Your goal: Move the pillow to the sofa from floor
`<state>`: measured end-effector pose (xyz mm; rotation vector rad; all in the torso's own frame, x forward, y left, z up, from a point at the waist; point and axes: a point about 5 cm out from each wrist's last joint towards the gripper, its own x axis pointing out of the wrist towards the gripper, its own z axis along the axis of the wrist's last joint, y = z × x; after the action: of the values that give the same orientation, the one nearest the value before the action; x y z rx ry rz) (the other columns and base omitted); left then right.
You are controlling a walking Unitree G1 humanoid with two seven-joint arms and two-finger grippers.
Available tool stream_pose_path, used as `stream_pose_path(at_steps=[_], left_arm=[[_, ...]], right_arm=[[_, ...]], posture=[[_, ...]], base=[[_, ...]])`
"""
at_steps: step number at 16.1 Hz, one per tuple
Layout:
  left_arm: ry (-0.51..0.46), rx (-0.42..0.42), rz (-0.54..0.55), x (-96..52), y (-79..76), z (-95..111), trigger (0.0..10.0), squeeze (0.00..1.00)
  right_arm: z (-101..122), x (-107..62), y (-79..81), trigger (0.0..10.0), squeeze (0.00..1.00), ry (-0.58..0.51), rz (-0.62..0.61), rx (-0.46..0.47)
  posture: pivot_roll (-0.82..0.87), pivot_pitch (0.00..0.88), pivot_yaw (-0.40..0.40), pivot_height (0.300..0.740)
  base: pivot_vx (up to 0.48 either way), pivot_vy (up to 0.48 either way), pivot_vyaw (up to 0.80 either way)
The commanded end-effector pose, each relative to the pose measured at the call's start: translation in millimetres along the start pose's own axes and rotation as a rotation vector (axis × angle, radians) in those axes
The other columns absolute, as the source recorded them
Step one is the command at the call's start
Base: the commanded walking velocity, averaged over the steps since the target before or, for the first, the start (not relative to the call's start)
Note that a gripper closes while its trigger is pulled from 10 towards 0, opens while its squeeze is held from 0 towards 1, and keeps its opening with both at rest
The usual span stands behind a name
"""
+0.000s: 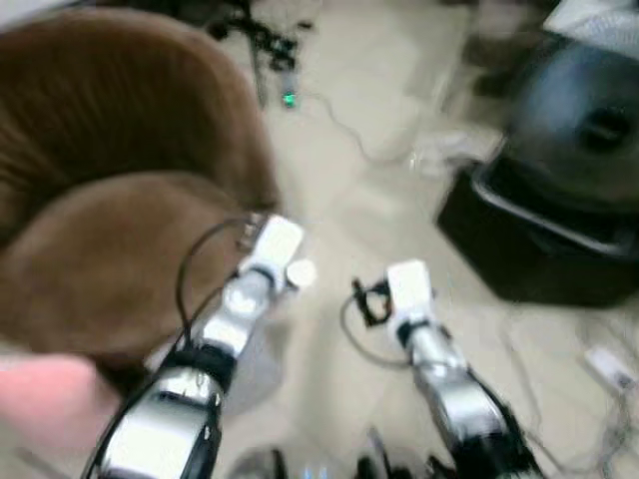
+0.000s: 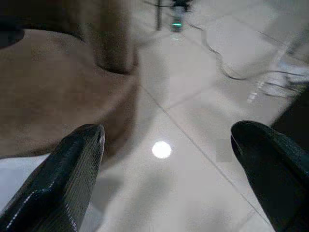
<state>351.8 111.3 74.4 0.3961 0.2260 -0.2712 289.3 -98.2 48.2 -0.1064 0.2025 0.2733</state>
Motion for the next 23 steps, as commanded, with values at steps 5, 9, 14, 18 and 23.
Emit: stream_pose_path(at_steps=[5,9,14,18,23], left_arm=[[-0.011,-0.015,0.037,-0.2,-8.8,2,10.0,0.00],[-0.010,-0.014,0.081,0.6,-6.1,5,10.0,0.00],[-0.008,-0.004,0.128,0.4,-1.4,5,10.0,0.00],[-0.016,-0.002,0.122,0.6,-3.6,7,10.0,0.00],[-0.016,-0.005,0.119,0.9,-2.1,7,10.0,0.00]], right_arm=[[-8,-3.9,-10.3,10.0,0.00,0.042,-0.040,0.046],[-7,-2.5,-11.8,10.0,0.00,0.044,-0.035,0.039],[-6,-3.1,-7.2,10.0,0.00,0.035,-0.004,0.016],[-5,-2.4,-6.5,10.0,0.00,0.038,0.004,0.009],[-3,-0.4,-13.7,10.0,0.00,0.036,-0.016,0.006]], posture=[[-0.19,0.174,-0.012,0.740],[-0.19,0.181,-0.011,0.740],[-0.19,0.184,-0.011,0.740],[-0.18,0.186,-0.011,0.740],[-0.18,0.170,-0.010,0.740]], base=[[0.051,-0.252,0.47],[0.000,-0.480,0.00],[0.127,-0.234,0.28],[0.000,0.000,0.67],[0.000,0.000,0.66]])
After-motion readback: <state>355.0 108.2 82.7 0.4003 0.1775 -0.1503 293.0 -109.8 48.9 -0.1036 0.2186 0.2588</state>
